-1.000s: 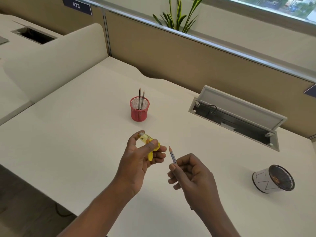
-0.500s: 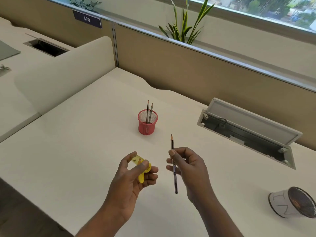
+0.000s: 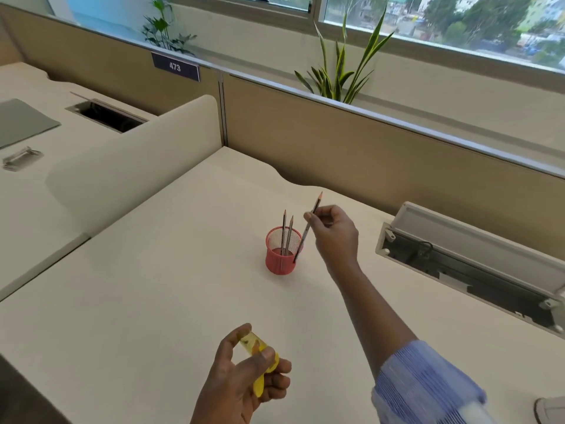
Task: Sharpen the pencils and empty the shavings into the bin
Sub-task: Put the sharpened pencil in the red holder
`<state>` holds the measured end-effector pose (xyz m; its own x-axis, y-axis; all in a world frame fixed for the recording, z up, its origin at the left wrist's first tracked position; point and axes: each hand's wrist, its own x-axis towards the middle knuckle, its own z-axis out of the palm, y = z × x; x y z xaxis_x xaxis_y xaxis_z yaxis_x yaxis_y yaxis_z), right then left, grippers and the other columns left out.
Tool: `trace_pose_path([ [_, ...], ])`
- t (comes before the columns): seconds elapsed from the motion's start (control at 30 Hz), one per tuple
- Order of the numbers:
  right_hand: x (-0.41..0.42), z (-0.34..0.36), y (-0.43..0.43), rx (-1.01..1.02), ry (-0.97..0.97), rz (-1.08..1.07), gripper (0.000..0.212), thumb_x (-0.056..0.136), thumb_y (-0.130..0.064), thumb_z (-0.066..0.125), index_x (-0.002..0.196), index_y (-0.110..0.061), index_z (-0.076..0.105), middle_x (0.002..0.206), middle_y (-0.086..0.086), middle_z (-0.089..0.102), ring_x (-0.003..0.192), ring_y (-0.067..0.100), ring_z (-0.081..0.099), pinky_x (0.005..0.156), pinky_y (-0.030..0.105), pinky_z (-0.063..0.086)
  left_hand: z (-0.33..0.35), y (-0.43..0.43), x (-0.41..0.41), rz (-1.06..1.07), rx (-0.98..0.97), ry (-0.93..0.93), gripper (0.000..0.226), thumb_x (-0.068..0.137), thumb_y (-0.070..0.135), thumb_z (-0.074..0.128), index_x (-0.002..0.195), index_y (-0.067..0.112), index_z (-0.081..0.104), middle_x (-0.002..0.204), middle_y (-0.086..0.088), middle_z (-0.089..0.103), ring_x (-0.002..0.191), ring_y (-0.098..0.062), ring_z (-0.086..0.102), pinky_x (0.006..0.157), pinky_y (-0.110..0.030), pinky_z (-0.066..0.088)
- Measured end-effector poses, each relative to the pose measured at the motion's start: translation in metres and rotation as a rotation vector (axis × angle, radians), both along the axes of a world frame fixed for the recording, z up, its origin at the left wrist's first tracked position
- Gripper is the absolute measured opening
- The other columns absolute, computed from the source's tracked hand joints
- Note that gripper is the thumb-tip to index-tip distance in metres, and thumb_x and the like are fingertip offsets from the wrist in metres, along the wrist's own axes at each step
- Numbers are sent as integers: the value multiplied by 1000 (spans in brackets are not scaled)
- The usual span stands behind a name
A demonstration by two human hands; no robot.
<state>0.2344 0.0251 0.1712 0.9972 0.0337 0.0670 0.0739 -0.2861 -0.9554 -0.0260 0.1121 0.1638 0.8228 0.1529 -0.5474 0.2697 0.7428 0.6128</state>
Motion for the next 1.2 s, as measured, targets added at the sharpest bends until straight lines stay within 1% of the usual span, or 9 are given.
trace_pose_path([
  [0.07, 21, -5, 17, -31, 4, -15, 13, 88, -30, 78, 87, -20, 69, 77, -10, 72, 64, -3, 63, 63, 17, 47, -3, 5, -1, -23, -3, 1, 57, 79, -2, 67, 128, 22, 50, 81, -44, 68, 53, -42, 65, 51, -42, 55],
  [0.13, 38, -15, 27, -50, 24, -29, 14, 88, -28, 77, 89, -16, 69, 76, -9, 70, 67, 4, 63, 66, 23, 49, -5, 8, -6, -55, 2, -15, 47, 92, -8, 59, 127, 22, 50, 82, -44, 67, 54, -42, 65, 56, -43, 52],
  [0.2, 49, -27, 34, -78, 41, -43, 15, 89, -27, 76, 91, -13, 69, 76, -7, 70, 70, 11, 64, 69, 27, 49, -5, 11, -10, -70, 11, -21, 44, 97, -10, 54, 126, 22, 50, 82, -45, 67, 55, -42, 64, 61, -43, 49],
  [0.33, 60, -54, 37, -138, 98, -73, 17, 87, -30, 77, 93, -16, 70, 83, -5, 74, 82, 18, 69, 77, 32, 51, -3, 14, -11, -57, 24, 11, 44, 96, -15, 52, 124, 18, 53, 82, -48, 66, 58, -43, 64, 66, -46, 47],
  [0.6, 51, -96, 33, -200, 176, -31, 25, 84, -38, 81, 95, -17, 73, 94, -4, 74, 89, 17, 67, 75, 30, 48, -6, 17, -6, -36, -17, 73, 45, 96, -15, 52, 127, 17, 52, 86, -49, 66, 56, -44, 65, 62, -43, 51],
  [0.77, 49, -100, 30, -158, 200, -10, 24, 85, -41, 81, 95, -21, 72, 88, -12, 70, 88, 14, 67, 74, 29, 49, -5, 13, -3, -49, -30, 76, 46, 94, -14, 53, 127, 18, 51, 87, -49, 66, 57, -45, 66, 54, -42, 55],
  [0.87, 48, -100, 27, -140, 200, 5, 24, 85, -39, 81, 96, -20, 72, 85, -15, 69, 85, 12, 66, 70, 26, 48, -3, 10, -2, -53, -25, 82, 45, 95, -15, 52, 126, 17, 52, 87, -49, 66, 58, -44, 65, 60, -42, 53],
  [1.0, 50, -100, 24, -127, 202, 33, 24, 85, -36, 82, 99, -19, 73, 91, -8, 73, 88, 15, 67, 81, 33, 53, 0, 7, -2, -56, -6, 97, 44, 96, -16, 52, 126, 15, 53, 85, -49, 65, 61, -43, 64, 66, -46, 48],
  [1.2, 58, -90, 22, -97, 187, 129, 37, 83, -38, 83, 114, -25, 68, 108, -5, 69, 99, 20, 67, 87, 41, 56, 0, 6, -1, -64, 7, 113, 44, 96, -16, 51, 128, 14, 52, 86, -49, 65, 66, -43, 63, 68, -47, 47],
])
